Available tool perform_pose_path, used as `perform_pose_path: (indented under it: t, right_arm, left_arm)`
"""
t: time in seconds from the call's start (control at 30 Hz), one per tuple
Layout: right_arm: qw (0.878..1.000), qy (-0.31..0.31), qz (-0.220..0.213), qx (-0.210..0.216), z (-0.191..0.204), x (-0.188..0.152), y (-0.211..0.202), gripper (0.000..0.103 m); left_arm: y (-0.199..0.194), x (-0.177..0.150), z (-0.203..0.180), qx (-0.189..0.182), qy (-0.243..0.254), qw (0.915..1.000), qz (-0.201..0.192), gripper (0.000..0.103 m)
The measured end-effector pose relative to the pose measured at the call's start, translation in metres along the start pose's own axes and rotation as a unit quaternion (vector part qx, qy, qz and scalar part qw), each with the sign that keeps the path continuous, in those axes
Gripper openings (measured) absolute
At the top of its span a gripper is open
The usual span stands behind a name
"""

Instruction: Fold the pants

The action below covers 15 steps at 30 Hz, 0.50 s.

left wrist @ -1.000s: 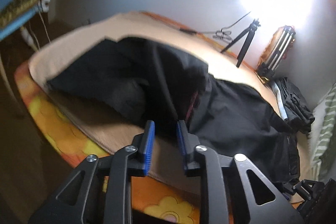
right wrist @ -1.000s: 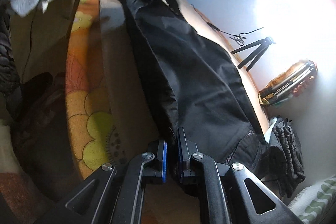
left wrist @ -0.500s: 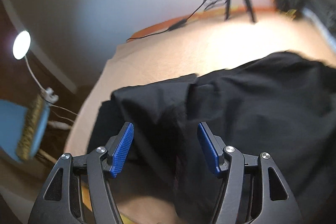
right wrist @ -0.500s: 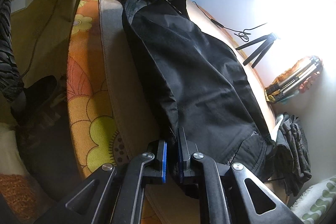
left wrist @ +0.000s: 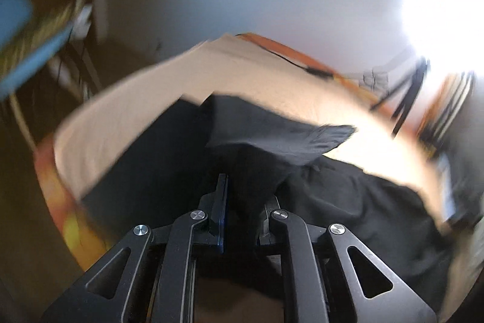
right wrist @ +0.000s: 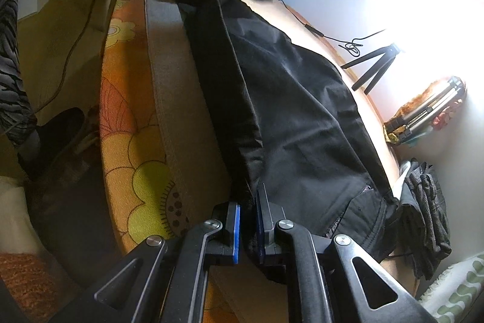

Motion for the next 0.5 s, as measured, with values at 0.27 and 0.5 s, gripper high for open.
perform_pose_path:
  t: [0.27,0.5]
  right_arm:
    - [1.0,-0.002,0.01,0.006,-0.001,-0.001,0.007,0.007]
    - [0.999,0.023,0.015,0.02,-0.004,0.002,0.007,0.011]
  left_arm:
    - [-0.003,-0.001,0.052,0.002,-0.03,0.9994,0.016,0.011]
    - [-0.001,0.009,0.076,-0.005,-0.065,0.9976,0.022,0.013]
Point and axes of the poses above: each gripper's, at about its wrist camera, not at the fingertips, and y roughly the way its jaws point, z to its left, x to its top, the point moved 8 cm from there along y, roughly the way its jaws point, and after that the axes turned 11 degrees about -y, right-handed, at the moved point
